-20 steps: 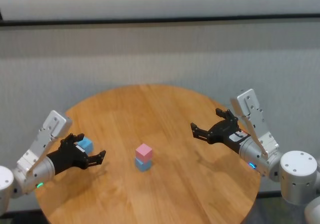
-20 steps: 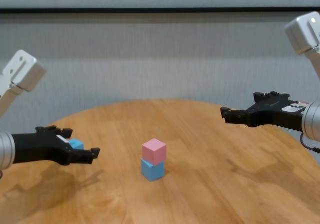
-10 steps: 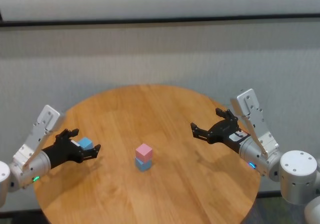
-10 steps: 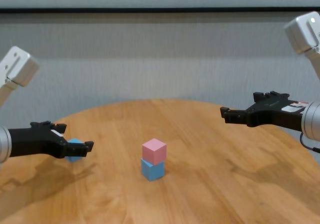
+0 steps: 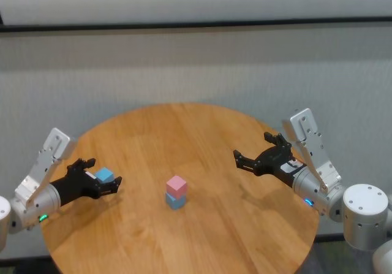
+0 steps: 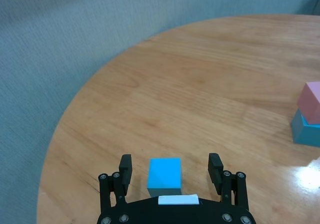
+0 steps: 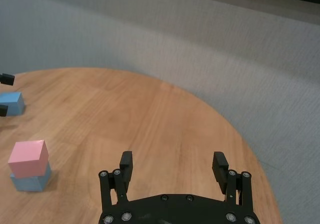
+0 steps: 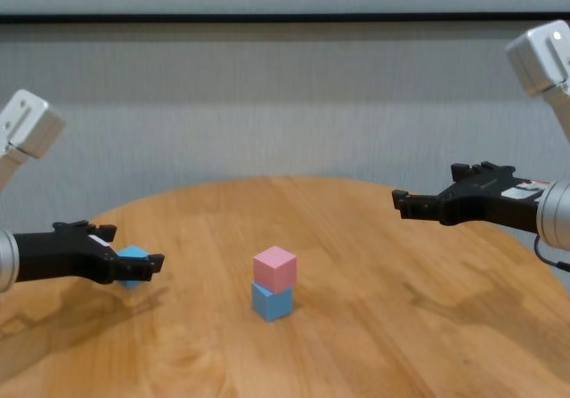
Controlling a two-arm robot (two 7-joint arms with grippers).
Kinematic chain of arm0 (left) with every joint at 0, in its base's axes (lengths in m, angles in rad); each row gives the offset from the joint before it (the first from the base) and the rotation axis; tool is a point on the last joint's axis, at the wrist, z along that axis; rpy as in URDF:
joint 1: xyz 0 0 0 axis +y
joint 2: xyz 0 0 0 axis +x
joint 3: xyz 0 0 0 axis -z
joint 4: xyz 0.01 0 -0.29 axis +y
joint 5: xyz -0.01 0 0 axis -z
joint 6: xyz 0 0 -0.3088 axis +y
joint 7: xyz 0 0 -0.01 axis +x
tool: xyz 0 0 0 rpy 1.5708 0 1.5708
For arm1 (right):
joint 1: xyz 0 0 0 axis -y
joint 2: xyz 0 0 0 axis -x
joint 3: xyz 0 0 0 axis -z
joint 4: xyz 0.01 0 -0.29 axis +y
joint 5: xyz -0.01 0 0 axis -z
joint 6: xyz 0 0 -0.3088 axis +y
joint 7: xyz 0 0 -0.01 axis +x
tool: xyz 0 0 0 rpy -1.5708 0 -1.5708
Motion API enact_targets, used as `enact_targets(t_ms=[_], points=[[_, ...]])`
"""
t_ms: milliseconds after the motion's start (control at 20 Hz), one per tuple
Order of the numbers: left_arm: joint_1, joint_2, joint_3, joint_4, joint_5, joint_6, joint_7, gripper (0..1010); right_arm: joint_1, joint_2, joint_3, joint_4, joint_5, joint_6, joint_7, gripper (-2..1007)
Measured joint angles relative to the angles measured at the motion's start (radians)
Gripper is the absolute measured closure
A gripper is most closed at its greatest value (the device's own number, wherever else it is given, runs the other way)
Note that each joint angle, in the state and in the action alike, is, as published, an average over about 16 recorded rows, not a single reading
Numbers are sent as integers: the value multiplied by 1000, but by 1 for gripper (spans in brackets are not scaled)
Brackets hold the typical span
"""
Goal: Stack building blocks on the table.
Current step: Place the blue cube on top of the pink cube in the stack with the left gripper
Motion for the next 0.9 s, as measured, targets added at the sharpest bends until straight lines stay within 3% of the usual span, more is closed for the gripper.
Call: enact_targets(t_ms=[900], points=[[-63, -31, -1, 142, 27, -50, -27, 8, 0, 0, 0, 0, 0, 0, 0, 1]])
